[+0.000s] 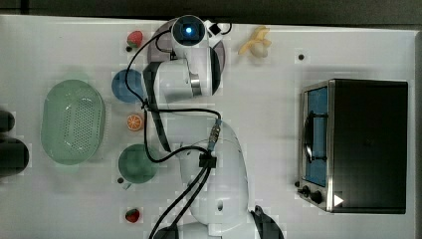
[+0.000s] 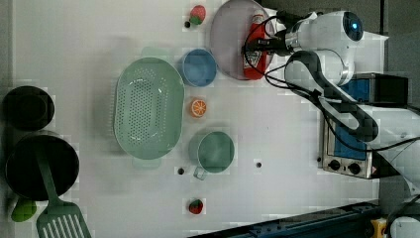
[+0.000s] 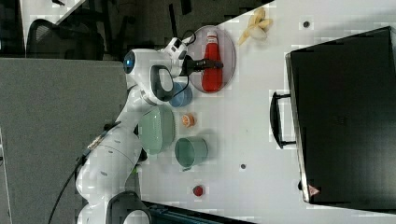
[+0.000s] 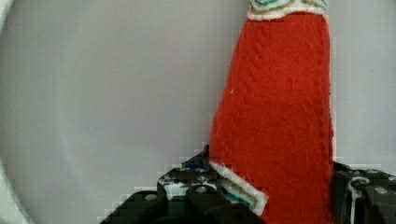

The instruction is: Pick ketchup from plate and place it on table.

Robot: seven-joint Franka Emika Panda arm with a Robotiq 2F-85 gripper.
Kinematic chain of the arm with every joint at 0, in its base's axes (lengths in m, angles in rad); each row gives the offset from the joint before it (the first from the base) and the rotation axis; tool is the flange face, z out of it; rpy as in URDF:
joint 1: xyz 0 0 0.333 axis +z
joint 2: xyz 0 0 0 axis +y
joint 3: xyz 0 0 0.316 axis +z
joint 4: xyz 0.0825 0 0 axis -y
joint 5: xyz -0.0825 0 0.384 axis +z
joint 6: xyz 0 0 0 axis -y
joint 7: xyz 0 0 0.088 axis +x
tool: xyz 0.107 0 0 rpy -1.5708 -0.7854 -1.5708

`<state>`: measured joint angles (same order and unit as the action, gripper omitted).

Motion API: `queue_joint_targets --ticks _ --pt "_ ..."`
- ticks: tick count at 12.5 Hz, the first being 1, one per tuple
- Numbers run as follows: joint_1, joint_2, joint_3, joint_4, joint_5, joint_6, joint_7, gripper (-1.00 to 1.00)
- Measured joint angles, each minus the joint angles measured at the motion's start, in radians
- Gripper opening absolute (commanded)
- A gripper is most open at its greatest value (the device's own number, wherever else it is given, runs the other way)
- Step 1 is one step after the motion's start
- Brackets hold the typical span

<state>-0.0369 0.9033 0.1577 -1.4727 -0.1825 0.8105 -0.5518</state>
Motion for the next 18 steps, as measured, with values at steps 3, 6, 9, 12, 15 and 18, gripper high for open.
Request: queue_joint_targets --ticks 3,6,9,12,15,18 --pt "0.0 -0.012 -0.001 0.003 0.007 -0.008 0.0 0.18" --pt "-0.002 -0.085 -0.003 0.003 0.104 -0.161 0.0 0.18" --pt "-0.027 -0.24 0.003 -0.013 0.12 -0.247 0.0 0.18" --pt "-0.065 -0.471 -0.007 -0.075 0.122 -0.264 0.0 0.18" --pt "-0.121 -0.703 -0.012 -0.222 0.121 -0.27 0.0 0.18" --pt "-0.152 -0.861 -0.023 -0.425 0.128 -0.266 0.0 0.18"
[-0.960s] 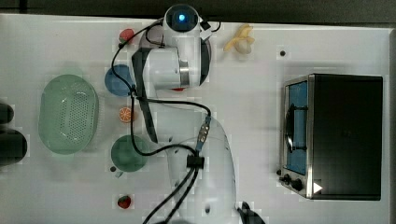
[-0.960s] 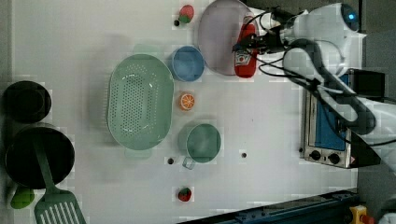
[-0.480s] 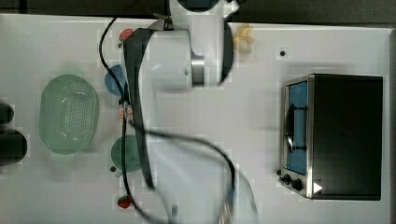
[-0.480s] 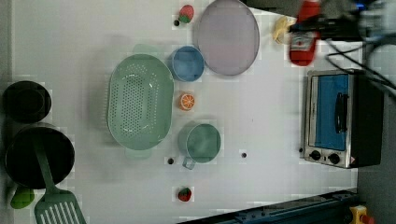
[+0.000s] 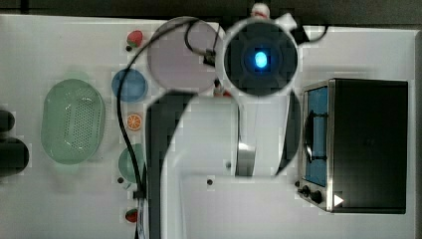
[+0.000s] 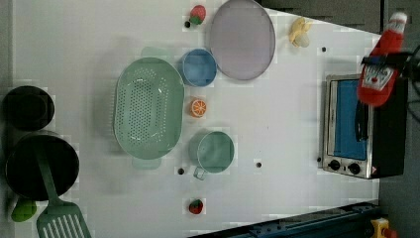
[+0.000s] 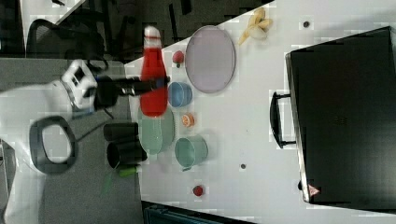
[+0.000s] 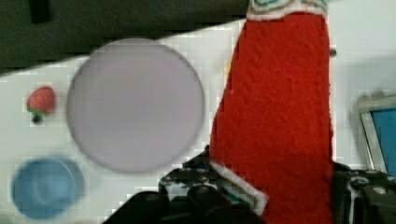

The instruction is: Pick ketchup from plate and place it on table.

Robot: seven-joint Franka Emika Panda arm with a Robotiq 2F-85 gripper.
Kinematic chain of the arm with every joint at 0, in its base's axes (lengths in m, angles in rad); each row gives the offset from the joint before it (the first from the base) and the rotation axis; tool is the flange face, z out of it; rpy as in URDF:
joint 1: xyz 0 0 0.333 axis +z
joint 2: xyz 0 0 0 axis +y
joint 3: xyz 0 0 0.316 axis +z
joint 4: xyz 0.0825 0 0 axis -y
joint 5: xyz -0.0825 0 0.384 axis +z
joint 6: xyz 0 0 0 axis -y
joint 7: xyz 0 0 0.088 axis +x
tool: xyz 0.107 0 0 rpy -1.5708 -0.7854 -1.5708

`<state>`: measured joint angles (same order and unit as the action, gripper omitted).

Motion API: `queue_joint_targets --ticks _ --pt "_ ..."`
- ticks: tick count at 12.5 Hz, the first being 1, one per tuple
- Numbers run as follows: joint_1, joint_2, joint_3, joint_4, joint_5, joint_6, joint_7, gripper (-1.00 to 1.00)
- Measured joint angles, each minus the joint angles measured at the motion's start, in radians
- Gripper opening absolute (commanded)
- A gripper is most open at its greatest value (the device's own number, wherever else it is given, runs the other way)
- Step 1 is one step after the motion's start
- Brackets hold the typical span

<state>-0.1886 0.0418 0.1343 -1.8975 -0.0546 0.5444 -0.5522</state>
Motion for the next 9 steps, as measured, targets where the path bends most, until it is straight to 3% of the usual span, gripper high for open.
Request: queue_joint_targets --ticks 4,9 --pt "-0.002 -0.036 -0.016 -0.235 0.009 0.068 0.0 0.18" --pt "-0.007 0.033 -0.027 -0.464 0.013 0.24 -0.001 0.18"
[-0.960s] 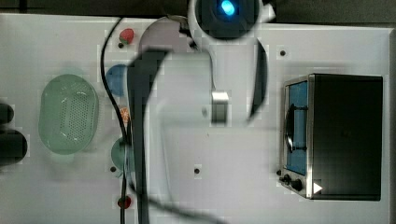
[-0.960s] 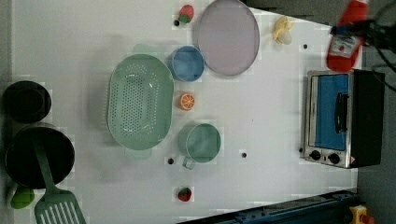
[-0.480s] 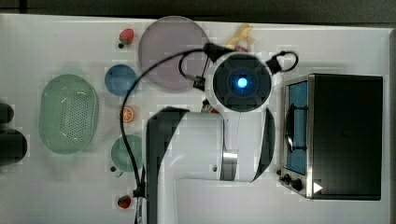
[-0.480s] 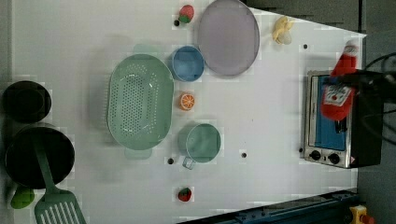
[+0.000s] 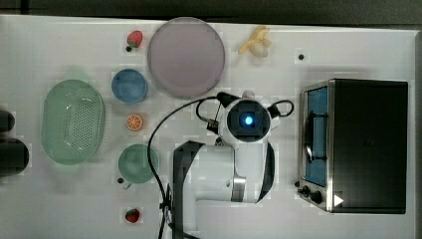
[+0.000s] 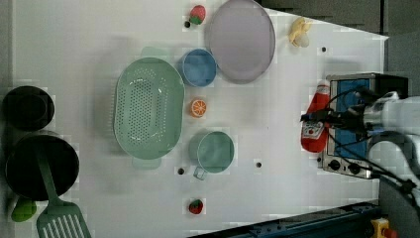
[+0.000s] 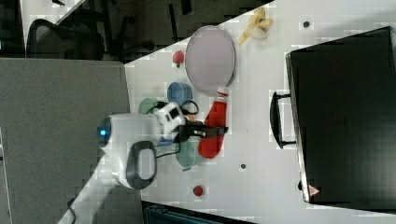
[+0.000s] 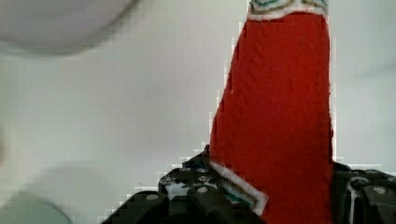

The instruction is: Pick ketchup from plate and place it on table.

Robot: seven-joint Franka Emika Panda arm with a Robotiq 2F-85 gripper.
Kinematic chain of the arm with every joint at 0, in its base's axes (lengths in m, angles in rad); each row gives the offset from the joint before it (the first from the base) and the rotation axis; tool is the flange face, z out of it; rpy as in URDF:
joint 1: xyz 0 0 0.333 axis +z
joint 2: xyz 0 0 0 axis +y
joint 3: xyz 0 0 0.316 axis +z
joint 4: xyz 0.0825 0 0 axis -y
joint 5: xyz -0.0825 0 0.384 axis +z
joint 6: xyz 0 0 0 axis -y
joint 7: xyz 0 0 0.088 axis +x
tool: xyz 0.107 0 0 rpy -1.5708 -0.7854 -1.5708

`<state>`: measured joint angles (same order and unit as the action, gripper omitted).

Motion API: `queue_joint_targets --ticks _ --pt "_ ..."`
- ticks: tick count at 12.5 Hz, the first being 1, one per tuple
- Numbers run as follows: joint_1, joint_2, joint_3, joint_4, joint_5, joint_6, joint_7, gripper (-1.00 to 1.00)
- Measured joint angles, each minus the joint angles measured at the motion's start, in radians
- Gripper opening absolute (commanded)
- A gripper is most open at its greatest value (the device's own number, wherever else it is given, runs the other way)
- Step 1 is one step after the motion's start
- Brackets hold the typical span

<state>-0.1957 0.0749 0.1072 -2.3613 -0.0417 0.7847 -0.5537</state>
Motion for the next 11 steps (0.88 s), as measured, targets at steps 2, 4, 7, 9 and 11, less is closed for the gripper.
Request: queue_joint_targets --ticks 2,4,7,9,11 --pt "0.0 0.048 0.007 -0.035 0.0 0.026 0.0 0.18" --pt "0.002 0.118 0.013 -0.039 -0.001 0.076 0.0 0.23" --pt "0.003 0.211 0.014 -0.031 -0.004 0.162 0.0 0.86" --pt "0.005 0.215 0.015 -0.043 -0.004 0.177 0.0 1.0" --pt "0.007 0.186 0.011 -0.043 -0.002 0.173 0.0 1.0"
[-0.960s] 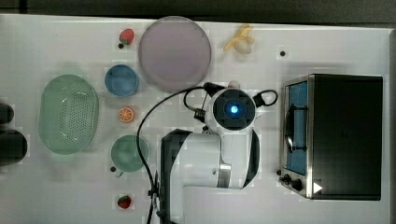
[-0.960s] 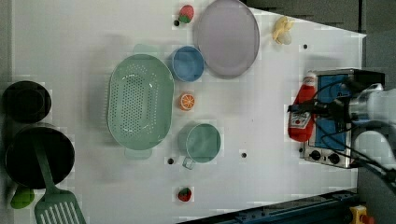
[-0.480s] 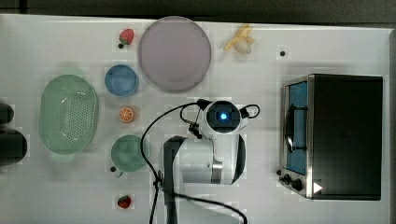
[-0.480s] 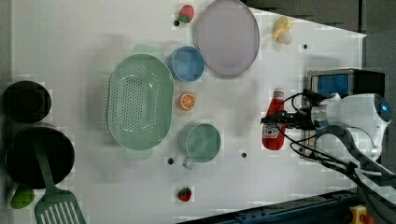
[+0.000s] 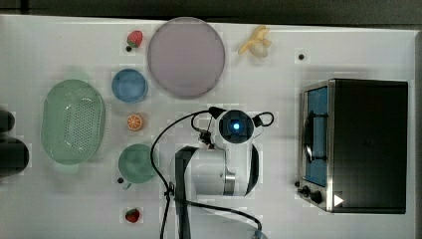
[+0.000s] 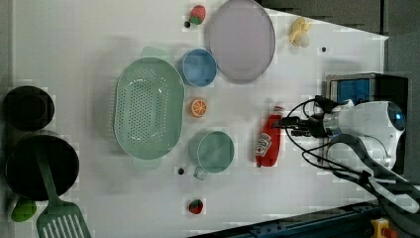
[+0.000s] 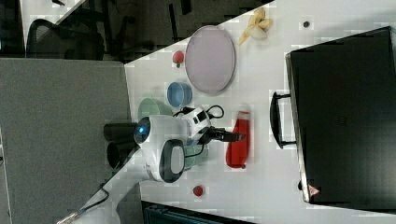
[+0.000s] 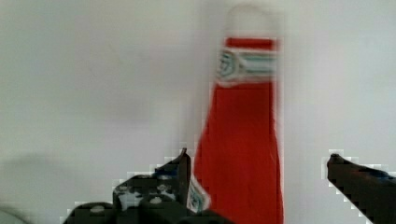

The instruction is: Pick ketchup from plate and place it on table.

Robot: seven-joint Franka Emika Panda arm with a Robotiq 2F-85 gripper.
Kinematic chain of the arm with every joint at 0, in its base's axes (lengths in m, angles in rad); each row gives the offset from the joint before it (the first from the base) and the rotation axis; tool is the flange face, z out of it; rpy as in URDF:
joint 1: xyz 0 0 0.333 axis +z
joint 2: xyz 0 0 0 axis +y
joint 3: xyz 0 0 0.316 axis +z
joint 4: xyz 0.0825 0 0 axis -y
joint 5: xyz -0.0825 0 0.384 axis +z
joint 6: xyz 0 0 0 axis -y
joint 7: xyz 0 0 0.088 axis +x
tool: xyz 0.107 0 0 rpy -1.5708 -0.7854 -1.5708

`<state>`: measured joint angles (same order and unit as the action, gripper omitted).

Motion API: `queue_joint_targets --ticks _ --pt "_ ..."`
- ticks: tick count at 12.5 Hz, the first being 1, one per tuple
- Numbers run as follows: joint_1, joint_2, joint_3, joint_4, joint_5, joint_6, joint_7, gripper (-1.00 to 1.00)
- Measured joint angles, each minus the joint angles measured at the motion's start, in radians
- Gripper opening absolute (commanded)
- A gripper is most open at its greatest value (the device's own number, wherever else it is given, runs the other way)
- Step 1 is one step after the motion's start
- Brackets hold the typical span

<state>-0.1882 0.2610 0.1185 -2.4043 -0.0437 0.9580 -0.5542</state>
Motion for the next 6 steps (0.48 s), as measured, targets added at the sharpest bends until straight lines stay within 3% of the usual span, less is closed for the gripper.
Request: queue_joint_targets --ticks 4,6 --pt "0.001 -0.19 0.003 0.023 0.006 -0.066 0.056 1.0" --pt "0.001 -0.291 0.003 0.109 0.001 -0.198 0.158 1.0"
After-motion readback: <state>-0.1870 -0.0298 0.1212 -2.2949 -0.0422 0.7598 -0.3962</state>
